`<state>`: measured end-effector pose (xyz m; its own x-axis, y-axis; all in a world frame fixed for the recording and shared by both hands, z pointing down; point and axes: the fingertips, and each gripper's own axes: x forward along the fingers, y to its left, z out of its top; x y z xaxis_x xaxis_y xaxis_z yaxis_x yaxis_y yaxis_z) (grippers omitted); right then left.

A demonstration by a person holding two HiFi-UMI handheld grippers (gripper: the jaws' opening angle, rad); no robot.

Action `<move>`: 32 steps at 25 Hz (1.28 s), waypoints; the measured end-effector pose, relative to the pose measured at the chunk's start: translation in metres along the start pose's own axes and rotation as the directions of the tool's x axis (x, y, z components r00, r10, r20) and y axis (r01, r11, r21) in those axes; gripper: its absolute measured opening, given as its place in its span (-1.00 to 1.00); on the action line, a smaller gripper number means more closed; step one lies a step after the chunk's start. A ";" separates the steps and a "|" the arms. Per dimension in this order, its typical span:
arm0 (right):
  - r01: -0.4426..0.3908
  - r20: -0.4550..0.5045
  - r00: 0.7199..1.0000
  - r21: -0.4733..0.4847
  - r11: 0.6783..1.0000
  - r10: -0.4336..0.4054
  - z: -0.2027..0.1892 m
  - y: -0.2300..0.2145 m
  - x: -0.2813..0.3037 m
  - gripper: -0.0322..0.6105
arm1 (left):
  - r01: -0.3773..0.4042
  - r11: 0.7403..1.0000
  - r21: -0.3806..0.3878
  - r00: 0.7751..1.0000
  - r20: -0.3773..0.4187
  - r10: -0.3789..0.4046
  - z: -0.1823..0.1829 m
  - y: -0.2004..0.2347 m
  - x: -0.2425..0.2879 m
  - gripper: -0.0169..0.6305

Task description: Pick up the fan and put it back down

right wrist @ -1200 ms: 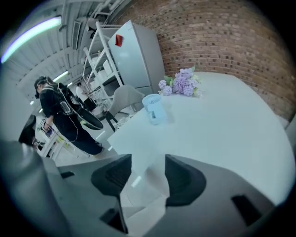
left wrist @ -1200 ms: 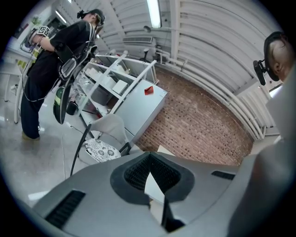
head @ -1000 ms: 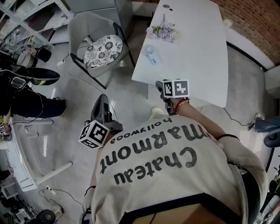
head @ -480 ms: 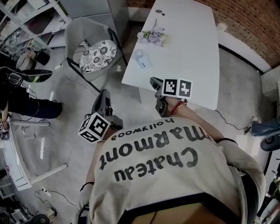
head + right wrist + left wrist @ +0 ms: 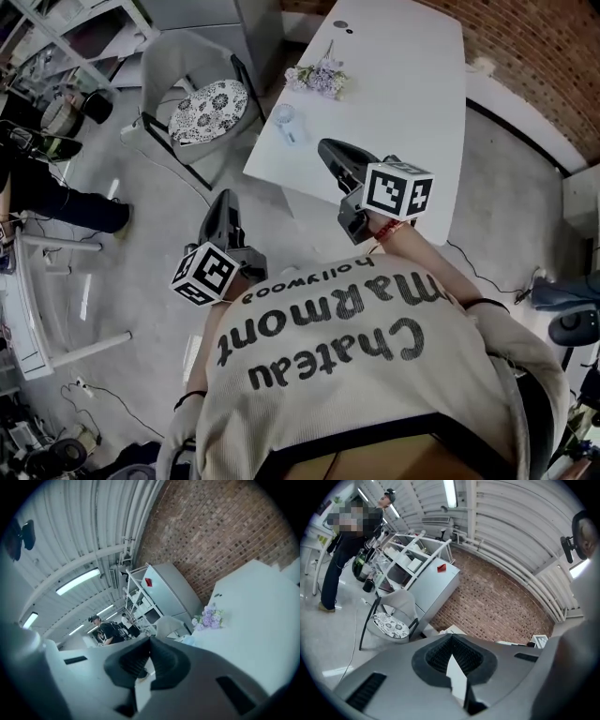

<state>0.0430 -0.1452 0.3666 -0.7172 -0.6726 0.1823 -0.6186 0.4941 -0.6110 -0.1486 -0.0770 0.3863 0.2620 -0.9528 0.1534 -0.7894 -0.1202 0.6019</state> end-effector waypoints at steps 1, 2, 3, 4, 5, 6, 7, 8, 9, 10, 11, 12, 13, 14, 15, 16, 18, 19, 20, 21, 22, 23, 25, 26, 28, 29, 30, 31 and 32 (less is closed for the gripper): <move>0.002 0.022 1.000 -0.023 1.000 -0.001 0.008 0.001 -0.005 -0.89 | -0.005 1.000 0.002 1.000 0.006 0.005 -0.001 -0.004 -0.002 -0.94; 0.003 0.044 0.999 -0.044 0.999 -0.001 0.015 0.002 -0.009 -0.89 | -0.013 1.000 0.003 1.000 0.013 0.013 -0.001 -0.007 -0.005 -0.94; 0.003 0.064 0.998 -0.062 0.998 0.001 0.021 0.003 -0.014 -0.89 | -0.022 1.000 0.004 1.000 0.022 0.022 -0.001 -0.009 -0.008 -0.94; 0.002 0.081 0.997 -0.079 0.997 0.004 0.026 0.003 -0.018 -0.89 | -0.031 0.999 0.005 0.999 0.031 0.031 -0.002 -0.012 -0.012 -0.94; 0.002 0.094 0.996 -0.096 0.995 0.007 0.029 0.003 -0.024 -0.89 | -0.039 0.999 0.006 0.998 0.040 0.039 -0.003 -0.015 -0.015 -0.94; 0.004 0.105 0.994 -0.112 0.994 0.007 0.030 0.001 -0.031 -0.89 | -0.045 0.999 0.008 0.998 0.048 0.044 -0.007 -0.019 -0.018 -0.94; 0.008 0.113 0.994 -0.126 0.992 0.006 0.031 -0.001 -0.038 -0.89 | -0.049 0.999 0.012 0.997 0.057 0.048 -0.010 -0.024 -0.022 -0.94; 0.012 0.116 0.993 -0.139 0.990 0.004 0.030 -0.004 -0.045 -0.89 | -0.053 0.998 0.017 0.996 0.067 0.052 -0.014 -0.029 -0.024 -0.94; 0.015 0.114 0.994 -0.150 0.989 0.003 0.029 -0.007 -0.049 -0.89 | -0.058 0.998 0.022 0.995 0.078 0.056 -0.015 -0.033 -0.027 -0.94; 0.016 0.107 0.994 -0.161 0.987 0.002 0.027 -0.009 -0.050 -0.89 | -0.065 0.998 0.028 0.994 0.090 0.062 -0.016 -0.035 -0.029 -0.94; 0.015 0.097 0.995 -0.172 0.985 0.001 0.026 -0.011 -0.050 -0.89 | -0.072 0.997 0.032 0.993 0.101 0.069 -0.015 -0.037 -0.031 -0.94; 0.015 0.086 0.996 -0.185 0.983 0.001 0.024 -0.012 -0.050 -0.89 | -0.080 0.996 0.035 0.991 0.110 0.076 -0.015 -0.038 -0.032 -0.94; 0.013 0.074 0.997 -0.197 0.980 0.002 0.023 -0.013 -0.050 -0.89 | -0.087 0.996 0.037 0.990 0.117 0.082 -0.016 -0.040 -0.033 -0.94; 0.010 0.063 0.998 -0.209 0.978 0.004 0.021 -0.014 -0.051 -0.89 | -0.093 0.995 0.036 0.989 0.123 0.088 -0.018 -0.042 -0.035 -0.94; 0.005 0.053 0.999 -0.219 0.976 0.007 0.018 -0.016 -0.053 -0.89 | -0.097 0.995 0.034 0.987 0.129 0.092 -0.021 -0.044 -0.036 -0.94; -0.001 0.043 0.999 -0.228 0.974 0.011 0.016 -0.018 -0.055 -0.89 | -0.102 0.994 0.031 0.986 0.135 0.097 -0.024 -0.046 -0.038 -0.94; -0.013 0.023 1.000 -0.242 0.970 0.019 0.011 -0.021 -0.059 -0.89 | -0.112 0.993 0.025 0.984 0.143 0.107 -0.032 -0.050 -0.041 -0.94; -0.019 0.013 1.000 -0.248 0.969 0.023 0.008 -0.023 -0.062 -0.89 | -0.119 0.993 0.020 0.983 0.146 0.115 -0.037 -0.051 -0.044 -0.94; -0.024 0.003 1.000 -0.252 0.968 0.026 0.005 -0.024 -0.065 -0.89 | -0.125 0.992 0.014 0.982 0.147 0.122 -0.042 -0.052 -0.046 -0.94; -0.028 -0.005 1.000 -0.254 0.967 0.027 0.002 -0.026 -0.068 -0.89 | -0.131 0.991 0.008 0.981 0.147 0.129 -0.048 -0.054 -0.049 -0.94; -0.030 -0.011 1.000 -0.254 0.967 0.028 -0.001 -0.027 -0.072 -0.89 | -0.136 0.991 0.003 0.980 0.146 0.134 -0.052 -0.055 -0.052 -0.94; -0.032 -0.015 0.999 -0.253 0.967 0.029 -0.003 -0.029 -0.076 -0.89 | -0.139 0.990 0.002 0.980 0.145 0.137 -0.057 -0.057 -0.055 -0.94; -0.033 -0.022 0.999 -0.249 0.968 0.029 -0.007 -0.032 -0.081 -0.89 | -0.143 0.990 0.002 0.980 0.141 0.142 -0.063 -0.061 -0.059 -0.94; -0.034 -0.026 0.999 -0.245 0.969 0.029 -0.009 -0.034 -0.083 -0.89 | -0.146 0.989 0.002 0.980 0.139 0.144 -0.066 -0.062 -0.060 -0.94; -0.038 -0.034 0.999 -0.239 0.970 0.030 -0.014 -0.037 -0.086 -0.89 | -0.153 0.988 0.002 0.979 0.138 0.151 -0.071 -0.063 -0.063 -0.94; -0.039 -0.038 0.999 -0.236 0.971 0.031 -0.017 -0.038 -0.088 -0.89 | -0.156 0.988 0.003 0.978 0.138 0.155 -0.073 -0.063 -0.065 -0.94; -0.040 -0.041 0.999 -0.234 0.971 0.031 -0.019 -0.040 -0.089 -0.89 | -0.160 0.987 0.003 0.978 0.137 0.158 -0.075 -0.064 -0.066 -0.94; -0.040 -0.044 0.999 -0.231 0.972 0.031 -0.020 -0.041 -0.090 -0.89 | -0.164 0.986 0.002 0.977 0.137 0.162 -0.077 -0.064 -0.067 -0.94; -0.039 -0.047 0.998 -0.229 0.973 0.029 -0.021 -0.043 -0.091 -0.89 | -0.167 0.986 0.002 0.977 0.135 0.166 -0.079 -0.064 -0.068 -0.94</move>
<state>0.1283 -0.0932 0.3924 -0.7494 -0.6311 0.2004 -0.6469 0.6332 -0.4250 -0.0719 0.0176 0.3987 0.0501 -0.9884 0.1434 -0.8230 0.0405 0.5666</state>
